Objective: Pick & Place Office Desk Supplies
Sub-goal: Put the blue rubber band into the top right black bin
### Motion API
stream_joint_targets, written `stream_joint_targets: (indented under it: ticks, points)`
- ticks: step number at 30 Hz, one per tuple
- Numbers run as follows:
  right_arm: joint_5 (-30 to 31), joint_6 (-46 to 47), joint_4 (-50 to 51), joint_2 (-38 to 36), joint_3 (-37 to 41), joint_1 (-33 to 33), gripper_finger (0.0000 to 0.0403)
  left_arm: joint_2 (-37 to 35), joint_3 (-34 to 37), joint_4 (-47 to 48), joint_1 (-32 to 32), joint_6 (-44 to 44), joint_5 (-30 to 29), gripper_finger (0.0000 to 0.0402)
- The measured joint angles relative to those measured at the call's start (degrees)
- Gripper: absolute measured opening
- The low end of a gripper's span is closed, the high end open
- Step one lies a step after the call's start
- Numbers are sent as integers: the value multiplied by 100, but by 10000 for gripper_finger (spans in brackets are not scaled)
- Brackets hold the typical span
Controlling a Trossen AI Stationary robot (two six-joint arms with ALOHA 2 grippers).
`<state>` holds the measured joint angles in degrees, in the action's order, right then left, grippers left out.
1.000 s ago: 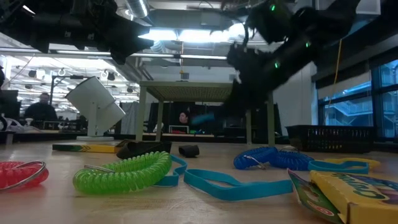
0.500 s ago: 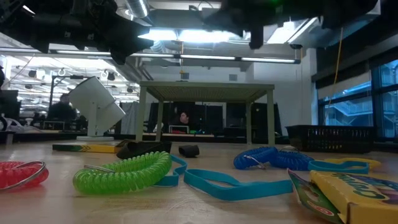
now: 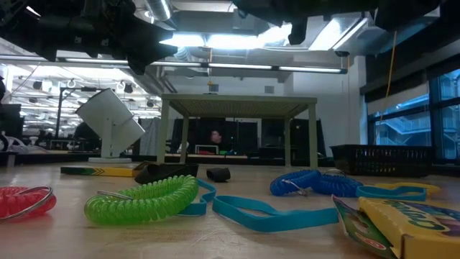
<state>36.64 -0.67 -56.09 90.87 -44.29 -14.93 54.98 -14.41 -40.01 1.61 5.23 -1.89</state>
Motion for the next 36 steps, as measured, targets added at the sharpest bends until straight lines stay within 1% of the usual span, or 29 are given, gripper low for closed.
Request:
stream_joint_targets:
  ticks: [5,7,10,13,16,19,22,25,27,30,33,36]
  points:
    - [95,277,469,-2,-3,-55,4,0,0,0,0,4,0,198]
    - [152,513,899,-2,-4,-91,4,-2,0,0,2,5,0,198]
    - [147,1105,1746,-29,-4,-137,4,-2,0,2,2,89,0,198]
    - [142,1943,2981,-252,-4,-147,4,0,0,4,2,151,0,198]
    - [48,3036,4539,-767,-4,-141,4,0,0,10,1,153,0,198]
    - [-338,3976,5996,-1447,-7,-141,4,-1,0,19,0,153,0,198]
    - [-819,4713,7155,-2062,-7,-141,4,0,0,31,0,153,0,198]
    - [-863,5169,8097,-2487,-7,-141,4,0,0,36,0,151,0,198]
    - [-733,5523,8720,-2670,-7,-105,4,0,0,37,2,153,-1,198]
    - [-776,6127,9741,-2808,-7,20,4,0,0,37,2,153,-2,198]
    - [-799,6817,10722,-2806,-7,168,4,0,0,37,0,153,-2,198]
    - [-772,7325,11341,-2737,-7,320,4,0,0,37,1,153,-2,198]
